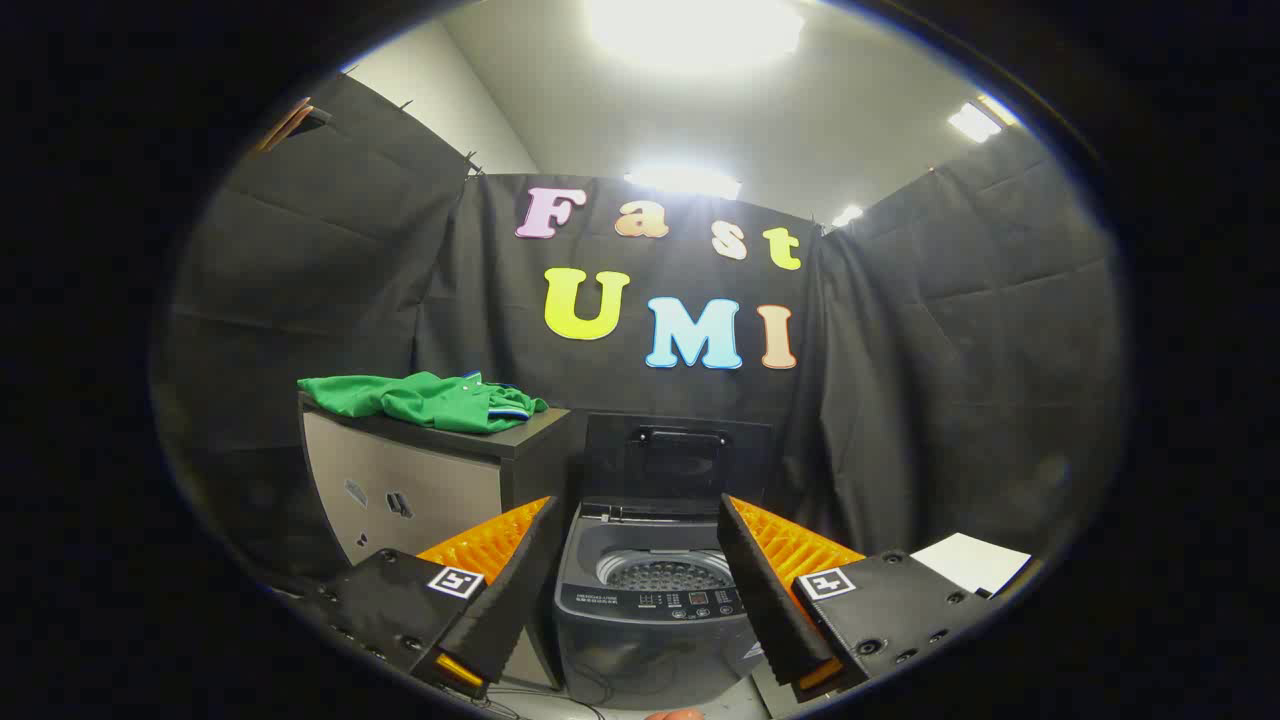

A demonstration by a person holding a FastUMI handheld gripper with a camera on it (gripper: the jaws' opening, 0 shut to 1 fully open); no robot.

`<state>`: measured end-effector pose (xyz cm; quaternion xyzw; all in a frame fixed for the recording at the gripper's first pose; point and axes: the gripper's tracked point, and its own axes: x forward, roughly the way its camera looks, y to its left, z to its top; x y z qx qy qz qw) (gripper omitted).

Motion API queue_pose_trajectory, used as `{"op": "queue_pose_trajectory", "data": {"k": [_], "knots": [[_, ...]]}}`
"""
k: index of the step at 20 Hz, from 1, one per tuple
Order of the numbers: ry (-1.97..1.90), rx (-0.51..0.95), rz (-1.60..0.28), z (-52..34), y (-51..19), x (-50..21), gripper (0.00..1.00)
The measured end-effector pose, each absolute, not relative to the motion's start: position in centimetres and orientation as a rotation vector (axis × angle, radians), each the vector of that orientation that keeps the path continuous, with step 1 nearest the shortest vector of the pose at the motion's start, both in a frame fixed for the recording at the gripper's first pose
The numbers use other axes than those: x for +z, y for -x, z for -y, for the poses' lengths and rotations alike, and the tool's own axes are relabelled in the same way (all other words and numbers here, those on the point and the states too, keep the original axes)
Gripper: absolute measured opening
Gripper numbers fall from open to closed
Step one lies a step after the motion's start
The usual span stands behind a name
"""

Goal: Put the clothes into the washing machine and then close the washing machine lid.

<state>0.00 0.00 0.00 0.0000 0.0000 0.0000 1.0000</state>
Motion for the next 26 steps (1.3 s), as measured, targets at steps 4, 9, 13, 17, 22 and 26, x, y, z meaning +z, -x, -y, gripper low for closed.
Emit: {"op": "queue_pose_trajectory", "data": {"k": [4,9,13,17,22,26], "knots": [[0.005,0.014,0.001,-0.5,-0.4,0.3,0.98],[0.014,0.027,-0.005,-0.8,-0.7,0.3,0.98],[0.025,0.033,-0.018,-1.1,-0.6,-0.1,0.98],[0.024,0.035,-0.02,-1.3,-0.5,-0.1,0.98],[0.04,0.046,-0.047,-1.7,-0.7,-0.9,0.98],[0.037,0.05,-0.044,-1.8,-1.0,-0.4,0.98]]}}
